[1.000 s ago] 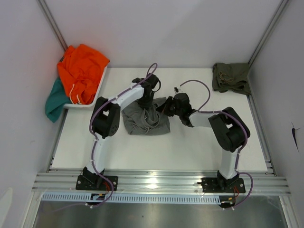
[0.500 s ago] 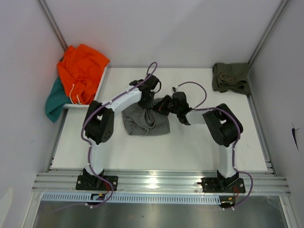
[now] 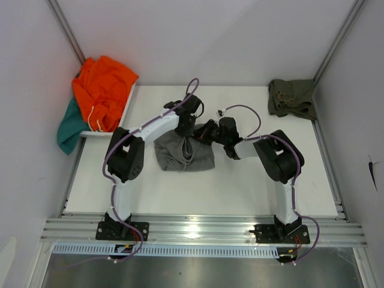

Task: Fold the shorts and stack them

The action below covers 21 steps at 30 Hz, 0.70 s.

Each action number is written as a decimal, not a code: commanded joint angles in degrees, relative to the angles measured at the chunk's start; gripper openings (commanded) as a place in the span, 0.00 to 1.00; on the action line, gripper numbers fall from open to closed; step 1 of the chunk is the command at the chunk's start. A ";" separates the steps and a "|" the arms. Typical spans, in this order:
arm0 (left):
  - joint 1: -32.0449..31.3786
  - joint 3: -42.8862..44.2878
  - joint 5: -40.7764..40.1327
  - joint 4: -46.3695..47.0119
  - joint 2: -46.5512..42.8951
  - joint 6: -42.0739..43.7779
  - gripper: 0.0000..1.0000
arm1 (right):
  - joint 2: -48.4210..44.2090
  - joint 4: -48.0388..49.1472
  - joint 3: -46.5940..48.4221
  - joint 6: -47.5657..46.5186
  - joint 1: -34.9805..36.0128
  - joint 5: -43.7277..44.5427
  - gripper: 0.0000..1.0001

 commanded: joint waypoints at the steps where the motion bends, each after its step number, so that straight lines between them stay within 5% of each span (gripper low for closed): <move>1: -1.48 0.79 7.78 2.87 -0.68 -0.83 0.10 | 0.83 10.00 0.82 2.42 0.62 -2.96 0.06; 21: -2.10 14.40 2.16 -10.48 -2.18 -2.06 0.19 | 1.98 7.37 11.63 3.48 0.53 -11.49 0.05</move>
